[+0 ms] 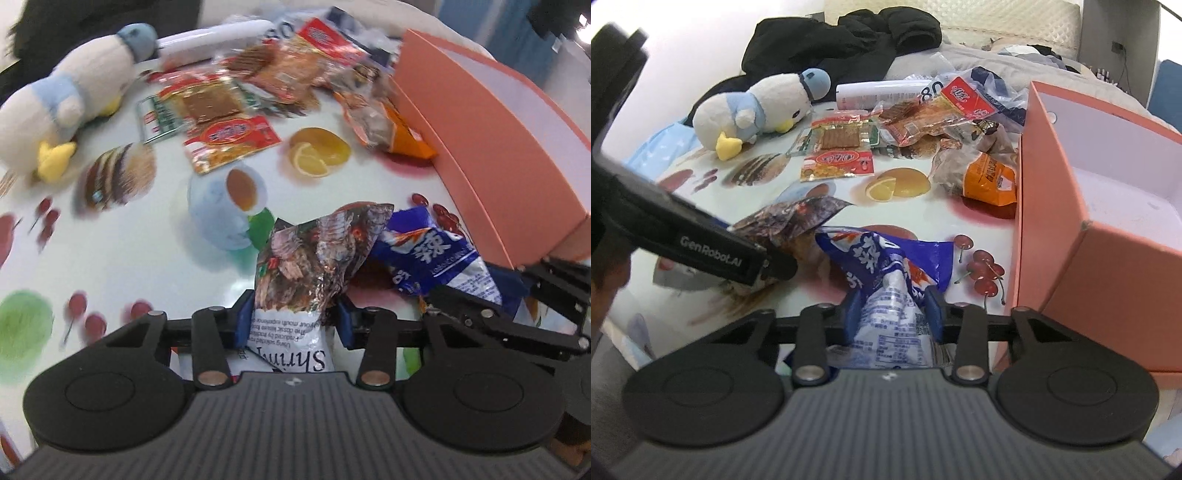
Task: Organize snacks
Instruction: 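Lift both held bags and carry them toward the pink box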
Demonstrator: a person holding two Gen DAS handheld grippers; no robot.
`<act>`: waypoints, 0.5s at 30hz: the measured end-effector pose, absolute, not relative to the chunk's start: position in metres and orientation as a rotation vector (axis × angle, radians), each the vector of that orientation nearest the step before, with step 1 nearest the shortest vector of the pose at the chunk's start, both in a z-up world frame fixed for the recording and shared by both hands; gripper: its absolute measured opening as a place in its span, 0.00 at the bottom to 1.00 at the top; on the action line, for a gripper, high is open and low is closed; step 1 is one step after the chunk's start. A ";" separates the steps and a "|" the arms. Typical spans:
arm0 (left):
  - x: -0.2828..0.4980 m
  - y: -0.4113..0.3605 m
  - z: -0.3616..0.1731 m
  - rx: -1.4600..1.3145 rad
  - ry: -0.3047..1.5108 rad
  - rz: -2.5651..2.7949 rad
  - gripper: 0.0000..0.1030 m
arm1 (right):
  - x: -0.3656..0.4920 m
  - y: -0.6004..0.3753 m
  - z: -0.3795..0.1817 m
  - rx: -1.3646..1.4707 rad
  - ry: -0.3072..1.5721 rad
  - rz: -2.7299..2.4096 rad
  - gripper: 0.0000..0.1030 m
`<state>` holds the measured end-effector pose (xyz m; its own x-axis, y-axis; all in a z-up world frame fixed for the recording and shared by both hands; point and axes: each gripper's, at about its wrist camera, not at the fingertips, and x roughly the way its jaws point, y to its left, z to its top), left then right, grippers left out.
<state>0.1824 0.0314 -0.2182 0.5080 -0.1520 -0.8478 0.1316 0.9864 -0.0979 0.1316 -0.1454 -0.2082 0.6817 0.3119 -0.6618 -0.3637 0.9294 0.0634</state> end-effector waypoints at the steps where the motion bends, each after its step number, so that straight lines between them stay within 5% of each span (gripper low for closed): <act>1: 0.179 0.032 -0.216 -0.040 1.020 -0.147 0.48 | 0.131 -0.146 -0.206 -0.076 0.726 0.379 0.31; 15: 0.123 0.039 -0.150 -0.230 0.895 -0.028 0.48 | 0.110 -0.170 -0.162 0.034 0.668 0.365 0.27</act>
<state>0.1229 0.0390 -0.1500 0.6266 -0.1199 -0.7701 -0.0720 0.9750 -0.2104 0.1101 -0.1698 -0.1617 0.7240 0.3413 -0.5994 -0.3197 0.9361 0.1469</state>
